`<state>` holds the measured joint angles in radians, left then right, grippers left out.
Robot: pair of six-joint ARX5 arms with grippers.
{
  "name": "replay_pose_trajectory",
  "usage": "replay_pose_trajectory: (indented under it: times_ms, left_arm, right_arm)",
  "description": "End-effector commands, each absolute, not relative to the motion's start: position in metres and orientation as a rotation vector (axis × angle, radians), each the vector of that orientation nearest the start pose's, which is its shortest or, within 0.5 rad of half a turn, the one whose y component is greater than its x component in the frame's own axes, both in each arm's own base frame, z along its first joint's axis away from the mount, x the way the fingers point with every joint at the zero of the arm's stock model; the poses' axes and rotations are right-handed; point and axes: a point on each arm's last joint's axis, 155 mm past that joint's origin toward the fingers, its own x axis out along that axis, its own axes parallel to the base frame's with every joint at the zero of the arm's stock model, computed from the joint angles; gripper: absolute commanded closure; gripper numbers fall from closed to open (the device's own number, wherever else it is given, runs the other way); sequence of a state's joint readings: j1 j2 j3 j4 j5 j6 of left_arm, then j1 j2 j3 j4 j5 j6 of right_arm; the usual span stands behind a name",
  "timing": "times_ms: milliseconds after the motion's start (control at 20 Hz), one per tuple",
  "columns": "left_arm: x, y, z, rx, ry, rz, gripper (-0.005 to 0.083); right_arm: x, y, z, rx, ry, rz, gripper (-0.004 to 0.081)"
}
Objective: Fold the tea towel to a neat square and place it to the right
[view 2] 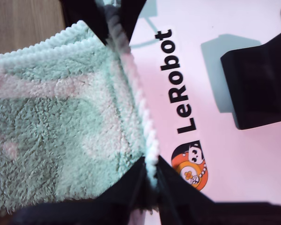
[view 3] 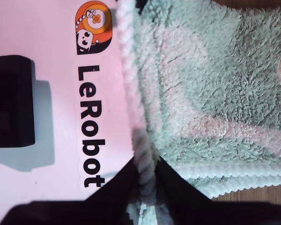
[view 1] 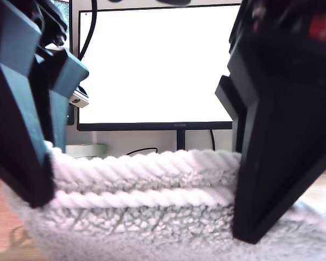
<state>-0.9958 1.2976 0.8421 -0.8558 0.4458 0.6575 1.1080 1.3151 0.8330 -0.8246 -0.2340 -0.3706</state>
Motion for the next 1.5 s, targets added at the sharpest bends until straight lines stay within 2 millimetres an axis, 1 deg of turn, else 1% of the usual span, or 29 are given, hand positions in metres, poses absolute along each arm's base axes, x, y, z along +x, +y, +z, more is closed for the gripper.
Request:
replay_pose_trajectory:
  times_ms: [0, 100, 200, 350, 550, 650, 850, 950, 1150, 1250, 1350, 1450]
  left_arm:
    - [0.066, -0.238, 0.062, 0.868, 1.035, -1.623, 0.0797]
    - [0.071, -0.24, 0.062, 0.869, 1.014, -1.61, 0.0797]
    - [0.082, -0.238, 0.06, 0.892, 1.001, -1.569, 0.0797]
    - [0.105, -0.236, 0.058, 0.907, 0.973, -1.484, 0.0797]
    - [0.136, -0.237, 0.06, 0.875, 0.925, -1.395, 0.0797]
    - [0.151, -0.236, 0.058, 0.892, 0.901, -1.357, 0.0797]
    - [0.188, -0.245, 0.059, 0.886, 0.802, -1.287, 0.0797]
    - [0.2, -0.247, 0.057, 0.878, 0.782, -1.267, 0.0797]
    - [0.228, -0.25, 0.057, 0.874, 0.715, -1.221, 0.0797]
    - [0.237, -0.252, 0.06, 0.867, 0.689, -1.201, 0.0797]
    - [0.247, -0.25, 0.062, 0.873, 0.663, -1.18, 0.0797]
    - [0.256, -0.247, 0.063, 0.87, 0.647, -1.161, 0.0797]
  right_arm:
    - [0.073, 0.232, 0.047, -0.905, 1.146, 1.348, 0.0783]
    - [0.079, 0.232, 0.046, -0.908, 1.138, 1.324, 0.0783]
    - [0.092, 0.228, 0.046, -0.921, 1.124, 1.268, 0.0783]
    - [0.121, 0.227, 0.054, -0.935, 1.077, 1.16, 0.0783]
    - [0.154, 0.239, 0.069, -0.87, 0.987, 1.095, 0.0783]
    - [0.169, 0.242, 0.073, -0.861, 0.944, 1.056, 0.0783]
    - [0.198, 0.246, 0.081, -0.843, 0.859, 0.997, 0.0783]
    - [0.211, 0.243, 0.078, -0.834, 0.856, 0.96, 0.0783]
    - [0.235, 0.242, 0.064, -0.844, 0.856, 0.909, 0.0783]
    - [0.246, 0.244, 0.06, -0.832, 0.847, 0.888, 0.0783]
    - [0.258, 0.24, 0.056, -0.813, 0.85, 0.862, 0.0783]
    - [0.264, 0.237, 0.055, -0.806, 0.85, 0.849, 0.0783]
